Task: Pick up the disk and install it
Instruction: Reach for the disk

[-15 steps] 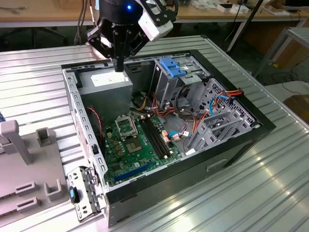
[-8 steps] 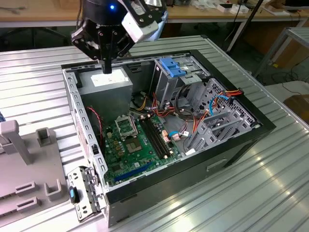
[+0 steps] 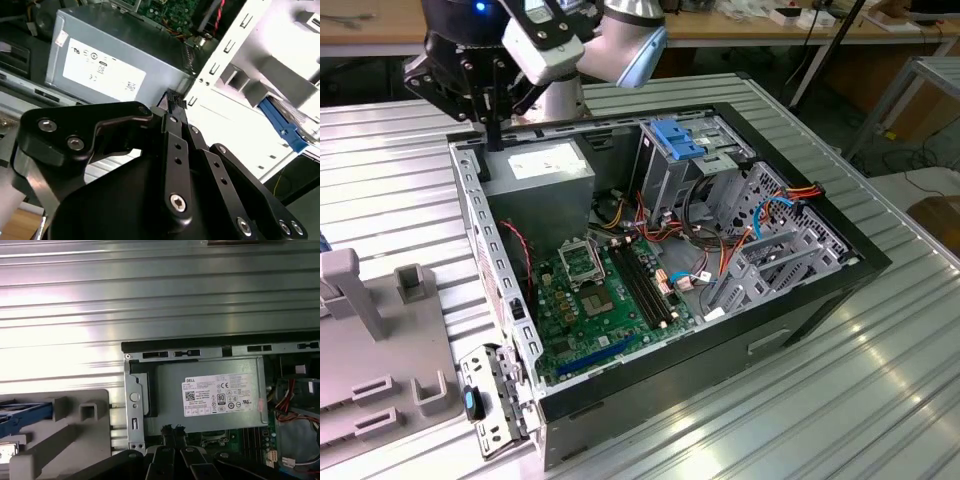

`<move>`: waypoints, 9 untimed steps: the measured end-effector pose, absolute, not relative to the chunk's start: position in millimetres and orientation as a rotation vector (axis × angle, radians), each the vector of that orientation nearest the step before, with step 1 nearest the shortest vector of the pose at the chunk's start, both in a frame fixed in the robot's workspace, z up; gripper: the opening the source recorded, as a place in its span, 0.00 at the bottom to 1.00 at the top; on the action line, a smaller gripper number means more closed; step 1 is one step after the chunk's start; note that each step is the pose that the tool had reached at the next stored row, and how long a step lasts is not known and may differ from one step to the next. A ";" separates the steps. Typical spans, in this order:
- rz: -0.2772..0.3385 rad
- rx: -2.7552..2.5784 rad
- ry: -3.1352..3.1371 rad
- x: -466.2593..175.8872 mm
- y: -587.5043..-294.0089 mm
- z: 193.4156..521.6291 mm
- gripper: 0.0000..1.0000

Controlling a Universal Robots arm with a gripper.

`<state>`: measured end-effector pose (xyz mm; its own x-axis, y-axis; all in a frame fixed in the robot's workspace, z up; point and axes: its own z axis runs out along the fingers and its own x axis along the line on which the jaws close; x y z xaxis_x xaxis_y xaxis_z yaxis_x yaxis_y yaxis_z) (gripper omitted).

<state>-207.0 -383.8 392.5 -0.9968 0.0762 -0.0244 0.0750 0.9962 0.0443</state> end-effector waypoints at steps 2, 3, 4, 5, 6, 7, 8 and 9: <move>0.068 0.118 3.113 -219.0 -382.4 392.2 0.11; 0.068 0.118 3.112 -225.1 -381.5 392.1 0.11; 0.068 0.118 3.112 -230.9 -380.6 392.1 0.11; 0.068 0.118 3.113 -236.6 -379.6 392.0 0.11; 0.068 0.118 3.113 -244.9 -378.7 391.8 0.11; 0.068 0.118 3.113 -249.5 -378.2 391.7 0.11; 0.068 0.118 3.113 -253.5 -378.0 391.6 0.11; 0.068 0.118 3.112 -261.3 -377.1 391.3 0.11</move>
<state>-261.3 -377.1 391.3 -0.9968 0.0762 -0.0245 0.0751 0.9962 0.0444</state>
